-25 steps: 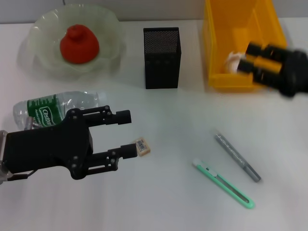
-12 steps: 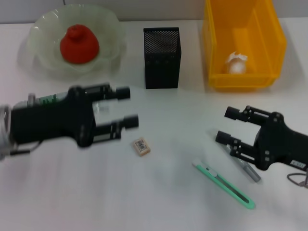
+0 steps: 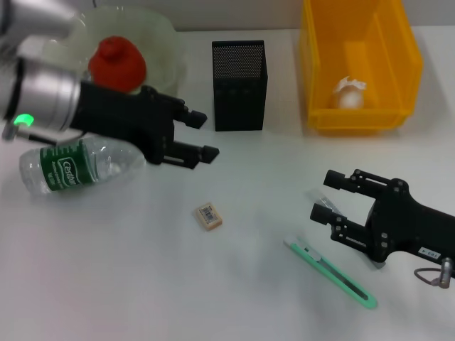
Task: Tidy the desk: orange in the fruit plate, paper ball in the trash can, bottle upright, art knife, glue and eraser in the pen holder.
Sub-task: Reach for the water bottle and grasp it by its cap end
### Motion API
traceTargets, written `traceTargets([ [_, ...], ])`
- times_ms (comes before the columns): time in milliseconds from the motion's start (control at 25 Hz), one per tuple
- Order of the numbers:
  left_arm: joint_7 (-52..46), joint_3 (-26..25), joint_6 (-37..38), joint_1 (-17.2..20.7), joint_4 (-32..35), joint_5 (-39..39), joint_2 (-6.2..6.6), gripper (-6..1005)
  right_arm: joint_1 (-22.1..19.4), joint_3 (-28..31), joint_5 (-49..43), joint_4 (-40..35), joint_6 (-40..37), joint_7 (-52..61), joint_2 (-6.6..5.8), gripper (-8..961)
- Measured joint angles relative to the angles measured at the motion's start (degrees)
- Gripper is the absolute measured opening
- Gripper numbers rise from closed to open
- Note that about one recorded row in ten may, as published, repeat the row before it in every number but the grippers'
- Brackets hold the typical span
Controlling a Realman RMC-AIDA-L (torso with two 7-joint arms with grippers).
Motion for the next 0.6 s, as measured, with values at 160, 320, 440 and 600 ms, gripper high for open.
traceTargets([
  [160, -11.01, 1.08, -2.33, -8.41, 2.15, 16.39, -0.4, 632, 0.4, 0.0, -0.01, 1.63, 0.05, -0.07, -0.02, 588],
  [320, -18.96, 8.04, -4.99, -11.69, 4.8, 29.09, -0.6, 628, 0.56, -0.01, -0.01, 2.34, 0.1, -0.2, -0.06, 588],
  [440, -22.69, 15.35, -6.82, -11.05, 7.21, 35.09, -0.73, 624, 0.6, 0.0, -0.01, 3.13, 0.1, -0.98, -0.06, 588],
  [600, -25.11, 21.14, -8.43, -10.21, 8.59, 39.51, -0.93, 619, 1.24, -0.01, -0.05, 4.55, 0.1, -2.36, -0.05, 588],
])
